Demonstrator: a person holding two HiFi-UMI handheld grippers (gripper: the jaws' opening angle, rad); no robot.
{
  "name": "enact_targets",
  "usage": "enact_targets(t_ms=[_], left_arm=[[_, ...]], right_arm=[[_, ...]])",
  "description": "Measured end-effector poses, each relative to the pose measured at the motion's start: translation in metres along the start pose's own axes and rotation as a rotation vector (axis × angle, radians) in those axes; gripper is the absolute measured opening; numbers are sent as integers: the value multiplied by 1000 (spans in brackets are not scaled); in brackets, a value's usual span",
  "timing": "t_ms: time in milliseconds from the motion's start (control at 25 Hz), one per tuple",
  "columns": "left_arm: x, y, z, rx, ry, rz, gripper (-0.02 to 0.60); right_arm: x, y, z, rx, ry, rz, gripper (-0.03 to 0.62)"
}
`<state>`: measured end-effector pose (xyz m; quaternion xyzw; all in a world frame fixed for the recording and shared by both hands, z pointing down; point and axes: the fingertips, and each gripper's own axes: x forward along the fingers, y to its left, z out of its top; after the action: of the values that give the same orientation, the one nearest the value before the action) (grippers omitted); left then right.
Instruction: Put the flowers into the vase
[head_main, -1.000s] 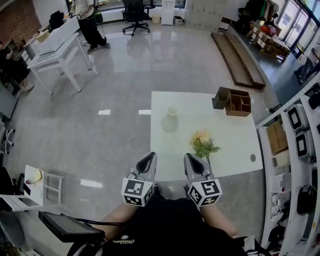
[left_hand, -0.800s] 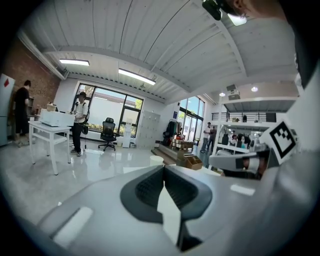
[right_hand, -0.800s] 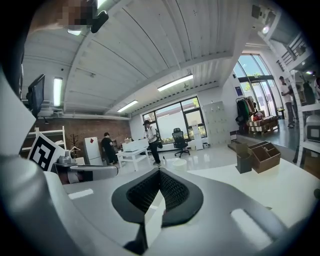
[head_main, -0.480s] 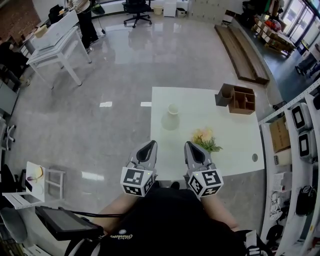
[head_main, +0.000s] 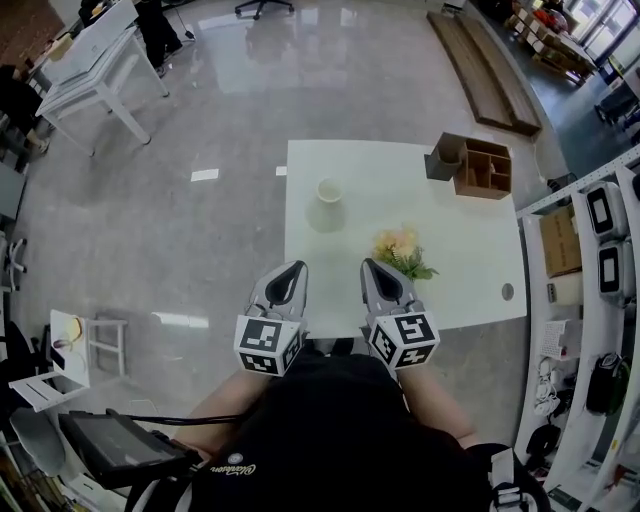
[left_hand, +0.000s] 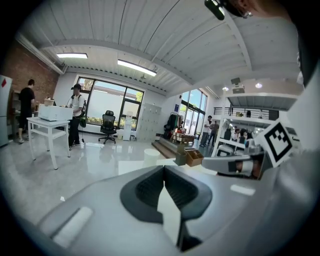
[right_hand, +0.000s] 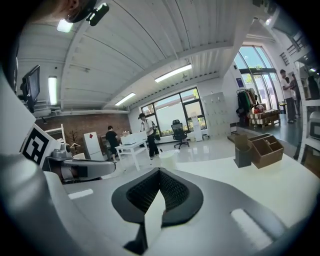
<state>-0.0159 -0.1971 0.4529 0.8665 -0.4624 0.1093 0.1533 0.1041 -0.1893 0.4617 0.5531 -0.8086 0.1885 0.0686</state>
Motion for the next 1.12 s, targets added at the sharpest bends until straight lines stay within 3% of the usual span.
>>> enact_targets(t_ms=[200,520,800,880,1120], left_arm=[[11,-1,-20,-23,66,0,8],[20,-9,-40,-28,118,-26,8],[30,-19,-42,-22,125,-52,8],[32,-19,-42,-24,127,-56,8],[35,-23,-43,-24,132,-66,8]], right_arm=[[11,-17,-33,48,95,-15,0],[-3,-48,-68,4,186,-67,0],[-46,-100,-128,-57,519,-10,7],[-58,-119,-151,-58,631,-14,110],[-61,-162,-208,-69,859,-57,151]])
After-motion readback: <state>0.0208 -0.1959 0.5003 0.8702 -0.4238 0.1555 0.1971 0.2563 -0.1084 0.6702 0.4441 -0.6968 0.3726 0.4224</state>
